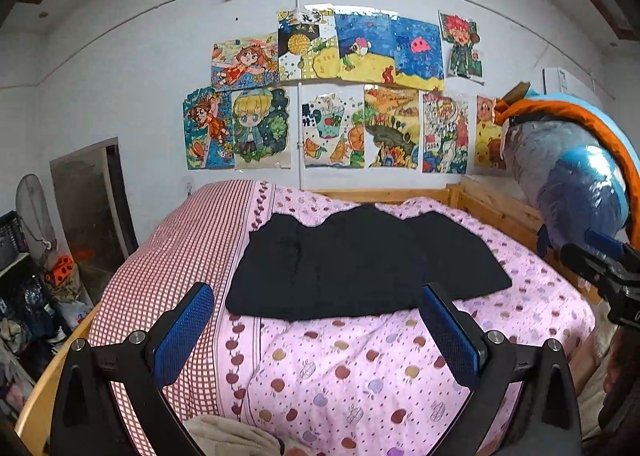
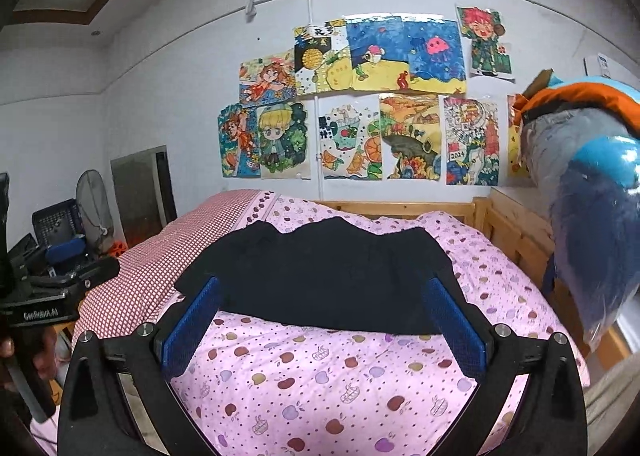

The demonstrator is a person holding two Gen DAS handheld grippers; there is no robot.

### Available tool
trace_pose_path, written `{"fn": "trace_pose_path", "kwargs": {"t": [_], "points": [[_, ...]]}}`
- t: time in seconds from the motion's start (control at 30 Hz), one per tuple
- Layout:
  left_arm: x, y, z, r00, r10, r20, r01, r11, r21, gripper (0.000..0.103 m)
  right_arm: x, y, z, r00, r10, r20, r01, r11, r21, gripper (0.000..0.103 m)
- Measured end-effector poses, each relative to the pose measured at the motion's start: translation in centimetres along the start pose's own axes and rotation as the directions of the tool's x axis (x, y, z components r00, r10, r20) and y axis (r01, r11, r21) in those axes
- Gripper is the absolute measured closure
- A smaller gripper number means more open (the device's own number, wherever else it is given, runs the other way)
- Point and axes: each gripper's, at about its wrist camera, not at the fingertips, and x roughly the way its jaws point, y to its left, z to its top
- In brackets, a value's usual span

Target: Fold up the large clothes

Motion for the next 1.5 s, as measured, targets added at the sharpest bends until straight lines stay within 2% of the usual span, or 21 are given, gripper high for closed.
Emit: {"fn": "trace_pose_path", "kwargs": {"t": [0.1, 0.33, 0.7, 1.0, 1.5], "points": [[0.3, -0.1, -0.9, 1.0, 0.006, -0.008, -0.005, 1.0, 0.008, 0.0, 0.2, 0.0, -1.1, 1.0, -0.014, -0.001, 0.014, 1.0, -0.006, 0.002], [1.2, 0.9, -2.6, 1.0, 0.001, -0.016, -0.002, 0.999, -0.054, 0.0, 1.4, -0.1, -3.6, 0.999, -0.018, -0.033, 0.018, 1.0, 0.018, 0.002], [1.6, 0.6, -4.6, 0.996, 0.092, 0.018, -0.092, 0.996, 0.01, 0.0, 2.5, 0.2, -6.4, 0.996, -0.053, -0.065, 0.054, 0.999, 0.004, 0.002], [2.3, 1.4, -5.2, 0.997, 0.08, 0.001, -0.08, 0.996, -0.034, 0.0, 3.0, 0.9, -6.5, 0.995, -0.055, -0.081, 0.053, 0.998, -0.029, 0.002], [2.6, 1.3, -5.4, 0.997, 0.081, 0.002, -0.081, 0.996, -0.026, 0.0, 3.2, 1.0, -6.2, 0.995, -0.055, -0.081, 0.053, 0.998, -0.027, 0.002]]}}
